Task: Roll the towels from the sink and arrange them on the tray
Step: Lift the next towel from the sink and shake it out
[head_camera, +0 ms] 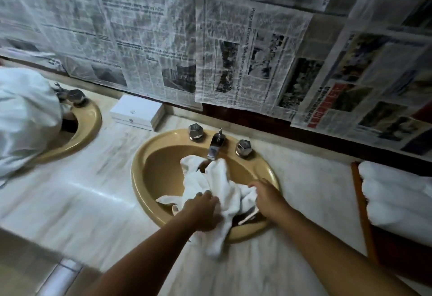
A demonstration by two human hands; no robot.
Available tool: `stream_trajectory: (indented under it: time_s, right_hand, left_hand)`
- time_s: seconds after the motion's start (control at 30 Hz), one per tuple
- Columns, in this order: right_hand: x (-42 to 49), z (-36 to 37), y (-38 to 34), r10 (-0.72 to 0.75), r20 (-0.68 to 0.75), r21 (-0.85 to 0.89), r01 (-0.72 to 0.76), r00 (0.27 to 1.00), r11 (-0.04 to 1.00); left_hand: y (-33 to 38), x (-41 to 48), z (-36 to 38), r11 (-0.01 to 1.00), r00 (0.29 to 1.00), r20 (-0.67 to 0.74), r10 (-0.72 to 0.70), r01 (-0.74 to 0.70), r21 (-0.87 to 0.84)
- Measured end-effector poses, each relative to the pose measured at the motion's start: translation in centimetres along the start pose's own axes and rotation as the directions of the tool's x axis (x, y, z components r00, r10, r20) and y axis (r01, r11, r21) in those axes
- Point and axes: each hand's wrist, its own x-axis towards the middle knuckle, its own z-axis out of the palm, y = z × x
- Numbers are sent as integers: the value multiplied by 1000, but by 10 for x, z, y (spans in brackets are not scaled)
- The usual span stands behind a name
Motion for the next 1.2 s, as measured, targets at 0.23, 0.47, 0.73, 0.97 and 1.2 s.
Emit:
stream_trajectory:
  time_s: [0.23,0.47,0.73,0.97,1.2]
  right_hand:
    - [-20,-95,-33,3,-234,317,73,972,946]
    - [-83,-258,-79,-194,-264,358,282,945,890]
    - [-159,-404,-127,-331,-641,95,500,692,861]
    - [-225,-513,-139,-317,-542,-344,139,778,929]
    - [-248,-565,-130,-350,-829,-377,27,436,926]
  left_hand:
    - [68,13,-63,879,832,-486,269,-418,-229]
    - [154,4,-193,673,684,-703,196,-615,-411]
    - [266,-65,-364,456,609,-772,184,-749,-482]
    - [327,-120,-449,864,368,-910,188,-503,-25]
    - [328,-123,-487,914,302,-933,198,-402,63]
